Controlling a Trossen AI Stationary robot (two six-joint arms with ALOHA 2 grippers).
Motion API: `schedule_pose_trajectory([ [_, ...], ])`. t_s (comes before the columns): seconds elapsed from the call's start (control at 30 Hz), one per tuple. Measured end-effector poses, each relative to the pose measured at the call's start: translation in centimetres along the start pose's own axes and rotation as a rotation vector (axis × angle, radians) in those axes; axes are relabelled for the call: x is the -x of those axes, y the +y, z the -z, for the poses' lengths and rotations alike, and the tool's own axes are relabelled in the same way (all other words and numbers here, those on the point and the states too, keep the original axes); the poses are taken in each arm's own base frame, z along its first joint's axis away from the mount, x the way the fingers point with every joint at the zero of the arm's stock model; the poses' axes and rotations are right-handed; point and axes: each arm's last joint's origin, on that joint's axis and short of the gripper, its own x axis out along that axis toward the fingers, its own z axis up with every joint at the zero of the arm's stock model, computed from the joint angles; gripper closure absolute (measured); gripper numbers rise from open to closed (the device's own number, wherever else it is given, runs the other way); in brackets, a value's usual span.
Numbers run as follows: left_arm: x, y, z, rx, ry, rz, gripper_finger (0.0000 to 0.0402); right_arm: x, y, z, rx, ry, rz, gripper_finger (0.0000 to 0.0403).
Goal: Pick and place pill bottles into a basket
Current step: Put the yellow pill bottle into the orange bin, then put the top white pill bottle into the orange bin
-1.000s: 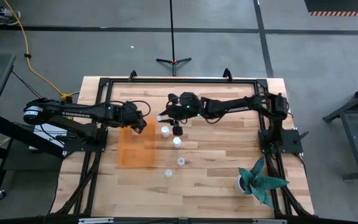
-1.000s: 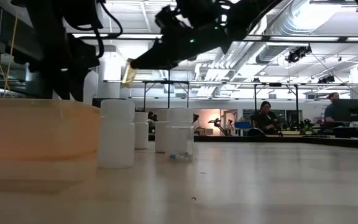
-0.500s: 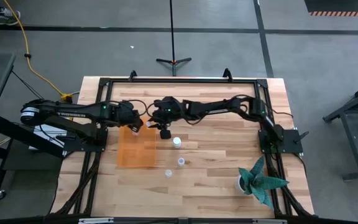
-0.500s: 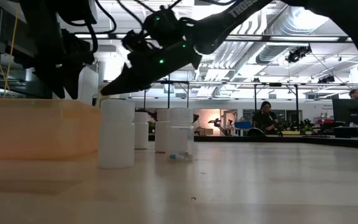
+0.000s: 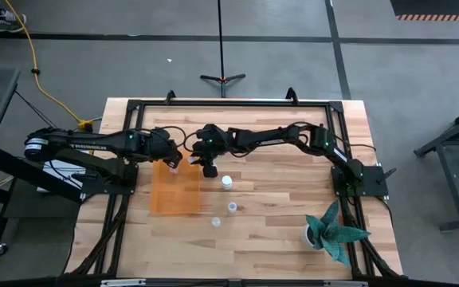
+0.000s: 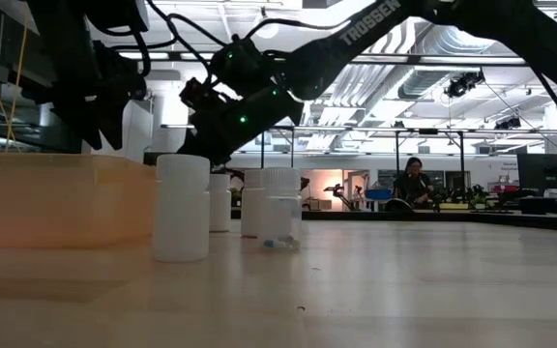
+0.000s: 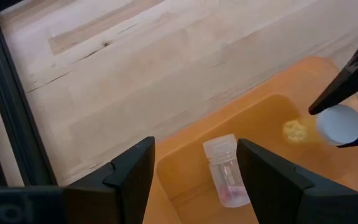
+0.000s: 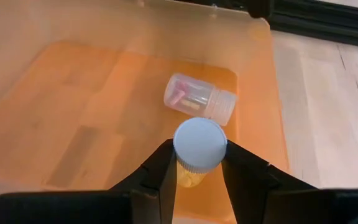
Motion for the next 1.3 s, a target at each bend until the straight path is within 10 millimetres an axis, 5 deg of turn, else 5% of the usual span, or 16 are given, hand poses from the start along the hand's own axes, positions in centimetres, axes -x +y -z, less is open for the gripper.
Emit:
schedule_pose_trajectory([
  [0.87, -0.01, 0.00, -0.01, -0.003, -0.003, -0.002, 0.0142, 0.00, 0.06, 0.15, 0.007, 0.014, -0.009, 0.0289],
  [1.3, -0.01, 0.01, 0.00, -0.004, -0.003, -0.004, 0.0142, 0.48, 0.04, -0.50, -0.009, -0.006, 0.000, 0.0180],
])
